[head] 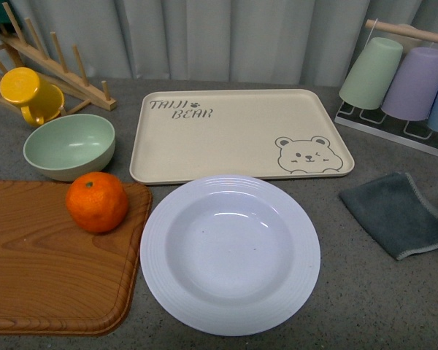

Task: Place orange and plate with both arms

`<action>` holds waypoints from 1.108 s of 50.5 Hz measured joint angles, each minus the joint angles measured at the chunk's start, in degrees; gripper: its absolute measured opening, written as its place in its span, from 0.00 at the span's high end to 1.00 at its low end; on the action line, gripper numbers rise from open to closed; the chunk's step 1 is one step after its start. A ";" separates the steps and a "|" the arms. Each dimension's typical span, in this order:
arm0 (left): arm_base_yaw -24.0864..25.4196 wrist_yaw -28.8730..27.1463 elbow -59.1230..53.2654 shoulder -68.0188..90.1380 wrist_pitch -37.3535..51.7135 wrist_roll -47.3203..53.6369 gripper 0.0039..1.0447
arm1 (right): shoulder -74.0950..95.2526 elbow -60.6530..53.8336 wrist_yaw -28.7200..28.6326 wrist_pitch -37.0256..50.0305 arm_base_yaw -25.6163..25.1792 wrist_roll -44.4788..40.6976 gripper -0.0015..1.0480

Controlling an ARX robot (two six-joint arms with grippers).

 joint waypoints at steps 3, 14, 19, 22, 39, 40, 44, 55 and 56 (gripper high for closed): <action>0.00 0.00 0.00 0.00 0.00 0.00 0.06 | 0.00 0.00 0.00 0.00 0.00 0.00 0.09; 0.00 0.02 0.00 0.00 0.00 0.00 0.06 | 0.00 0.00 0.00 0.00 0.00 0.00 0.09; 0.00 0.02 0.00 0.00 0.00 0.00 0.06 | 0.00 0.00 0.00 0.00 0.00 0.00 0.09; 0.00 0.02 0.00 0.00 0.00 0.00 0.06 | 0.00 0.00 0.00 0.00 0.00 0.00 0.09; 0.00 0.02 0.00 0.00 0.00 0.00 0.06 | 0.00 0.00 0.00 0.00 0.00 0.00 0.09; 0.00 0.02 0.00 0.00 0.00 0.00 0.06 | 0.00 0.00 0.00 0.00 0.00 0.00 0.09; 0.00 0.02 0.00 0.00 0.00 0.00 0.06 | 0.00 0.00 0.00 0.00 0.00 0.00 0.09; 0.00 0.02 0.00 0.00 0.00 0.00 0.06 | 0.00 0.00 0.00 0.00 0.00 0.00 0.09; 0.00 0.02 0.00 0.00 0.00 0.00 0.06 | 0.00 0.00 0.00 0.00 0.00 0.00 0.09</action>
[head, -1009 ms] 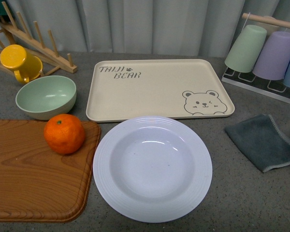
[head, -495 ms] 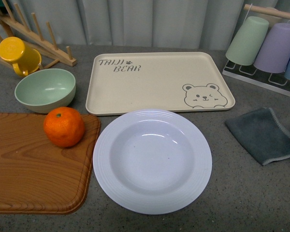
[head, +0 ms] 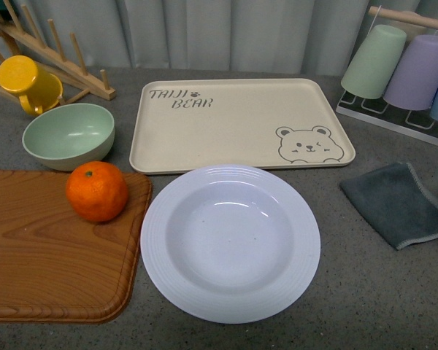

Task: Place orange and plate with both arms

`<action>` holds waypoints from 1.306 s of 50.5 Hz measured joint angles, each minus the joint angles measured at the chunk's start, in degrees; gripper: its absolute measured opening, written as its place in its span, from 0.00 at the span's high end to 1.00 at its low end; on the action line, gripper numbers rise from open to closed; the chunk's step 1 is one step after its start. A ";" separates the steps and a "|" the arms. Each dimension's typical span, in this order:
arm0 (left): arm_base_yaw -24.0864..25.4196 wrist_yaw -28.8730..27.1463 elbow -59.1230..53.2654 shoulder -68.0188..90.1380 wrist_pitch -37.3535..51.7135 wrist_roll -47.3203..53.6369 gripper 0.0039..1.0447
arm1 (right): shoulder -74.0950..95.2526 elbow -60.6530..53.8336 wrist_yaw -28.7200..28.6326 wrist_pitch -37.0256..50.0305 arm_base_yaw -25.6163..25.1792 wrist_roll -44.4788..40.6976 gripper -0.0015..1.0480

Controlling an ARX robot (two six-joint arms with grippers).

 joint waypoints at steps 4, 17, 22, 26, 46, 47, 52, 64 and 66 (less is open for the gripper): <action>0.00 0.00 0.00 0.00 0.00 0.00 0.06 | 0.00 0.00 0.00 0.00 0.00 0.00 0.09; 0.00 0.00 0.00 0.00 0.00 0.00 0.06 | 0.00 0.00 0.00 0.00 0.00 0.00 0.09; 0.00 0.00 0.00 0.00 0.00 0.00 0.06 | 0.00 0.00 0.00 0.00 0.00 0.00 0.09; 0.00 0.00 0.00 0.00 0.00 0.00 0.06 | 0.00 0.00 0.00 0.00 0.00 0.00 0.09; 0.00 0.00 0.00 0.00 0.00 0.00 0.06 | 0.00 0.00 0.00 0.00 0.00 0.00 0.09; 0.00 0.00 0.00 0.00 0.00 0.00 0.06 | 0.00 0.00 0.00 0.00 0.00 0.00 0.09; 0.00 0.00 0.00 0.00 0.00 0.00 0.06 | 0.00 0.00 0.00 0.00 0.00 0.00 0.09; -4.94 -20.13 2.12 7.67 -4.31 -5.90 0.06 | 0.00 0.00 0.07 0.00 0.02 0.00 0.09; -3.98 -23.89 2.19 12.68 -2.05 -7.69 0.06 | 0.00 0.00 0.02 0.00 0.00 0.00 0.09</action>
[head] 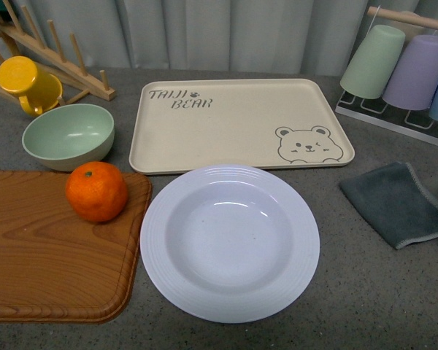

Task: Place orange and plate with both arms

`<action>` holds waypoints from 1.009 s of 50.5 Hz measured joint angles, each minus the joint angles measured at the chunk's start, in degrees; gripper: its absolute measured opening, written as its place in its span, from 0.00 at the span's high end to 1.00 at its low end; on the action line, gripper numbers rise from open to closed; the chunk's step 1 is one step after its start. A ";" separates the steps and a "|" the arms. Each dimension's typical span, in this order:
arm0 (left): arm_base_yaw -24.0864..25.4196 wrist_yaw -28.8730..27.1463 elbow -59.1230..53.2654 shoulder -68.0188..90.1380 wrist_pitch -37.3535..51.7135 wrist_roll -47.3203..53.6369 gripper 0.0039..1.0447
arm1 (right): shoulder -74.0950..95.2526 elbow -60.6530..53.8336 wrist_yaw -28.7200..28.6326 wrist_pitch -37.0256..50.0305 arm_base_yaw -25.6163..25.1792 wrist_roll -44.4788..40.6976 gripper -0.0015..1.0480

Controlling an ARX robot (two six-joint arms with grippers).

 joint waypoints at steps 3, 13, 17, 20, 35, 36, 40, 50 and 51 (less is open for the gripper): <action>3.28 1.27 0.74 10.10 9.03 -2.19 0.06 | 0.00 0.00 0.00 0.00 0.00 0.00 0.09; 4.22 11.52 9.90 44.48 27.82 -5.35 0.06 | 0.00 0.00 -0.02 0.00 0.00 0.00 0.09; 3.82 14.01 12.35 53.66 29.44 -5.44 0.06 | 0.00 0.00 -0.02 0.00 0.00 0.00 0.09; 3.61 14.67 14.05 59.23 30.97 -5.42 0.06 | 0.00 0.00 -0.02 0.00 0.00 -0.02 0.09; 1.05 18.16 23.54 77.37 34.21 -5.53 0.06 | 0.00 0.00 -0.04 0.00 0.00 0.00 0.09; 0.81 18.10 24.20 78.49 34.45 -5.46 0.06 | 0.00 0.00 -0.04 0.00 0.00 0.00 0.09; 0.35 18.36 26.34 82.29 34.77 -5.46 0.06 | 0.00 0.00 -0.02 0.00 0.00 0.00 0.09; -1.09 20.57 31.56 91.08 34.71 -5.44 0.06 | 0.00 0.00 -0.04 0.00 0.00 0.00 0.09; -1.16 20.76 31.89 91.54 34.53 -5.46 0.06 | 0.00 0.00 -0.04 0.00 0.00 0.00 0.09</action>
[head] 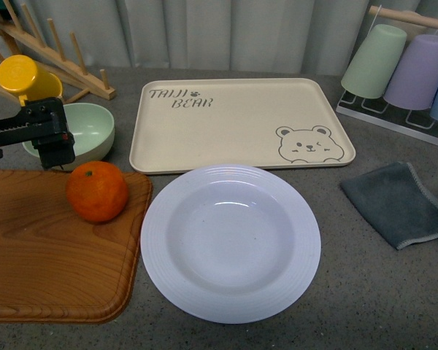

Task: Place orange and plate with both arms

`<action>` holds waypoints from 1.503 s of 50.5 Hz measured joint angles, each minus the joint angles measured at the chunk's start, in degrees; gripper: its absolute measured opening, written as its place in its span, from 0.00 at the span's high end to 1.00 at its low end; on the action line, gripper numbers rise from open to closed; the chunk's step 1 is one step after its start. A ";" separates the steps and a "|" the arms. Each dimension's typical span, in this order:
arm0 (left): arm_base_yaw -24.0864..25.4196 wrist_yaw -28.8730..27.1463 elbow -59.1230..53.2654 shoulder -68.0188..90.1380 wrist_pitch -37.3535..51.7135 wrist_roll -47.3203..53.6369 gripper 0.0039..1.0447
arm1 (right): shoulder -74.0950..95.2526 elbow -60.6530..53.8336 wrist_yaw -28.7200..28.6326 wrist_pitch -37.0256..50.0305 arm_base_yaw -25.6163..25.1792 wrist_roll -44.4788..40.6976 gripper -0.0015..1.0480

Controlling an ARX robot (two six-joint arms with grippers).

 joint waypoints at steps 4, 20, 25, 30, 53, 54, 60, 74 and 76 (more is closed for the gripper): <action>-0.31 0.92 0.81 1.25 -0.28 0.00 0.06 | 0.00 0.00 0.02 0.00 0.00 0.00 0.09; -2.99 4.92 2.60 4.70 -2.56 0.22 0.06 | 0.00 0.00 0.02 0.00 0.00 0.00 0.09; -3.06 5.81 3.08 5.70 -3.08 0.26 0.06 | 0.00 0.00 0.02 0.00 0.00 0.00 0.09; -3.08 6.49 3.87 7.02 -3.72 0.31 0.06 | 0.00 0.00 0.02 0.00 0.00 0.00 0.09; -3.45 8.02 4.85 9.14 -4.39 0.90 0.06 | 0.00 0.00 0.02 0.00 0.00 0.00 0.09; -3.45 8.09 4.85 9.22 -4.42 0.90 0.09 | 0.00 0.00 0.02 0.00 0.00 0.00 0.09; -3.45 8.57 4.92 9.35 -4.74 0.85 0.25 | 0.00 0.00 0.02 0.00 0.00 0.00 0.09; -3.45 8.26 4.50 7.50 -5.09 1.11 0.38 | 0.00 0.00 0.02 0.00 0.00 0.00 0.09; -3.58 8.02 4.20 6.19 -5.33 1.18 0.39 | 0.00 0.00 0.02 0.00 0.00 0.00 0.09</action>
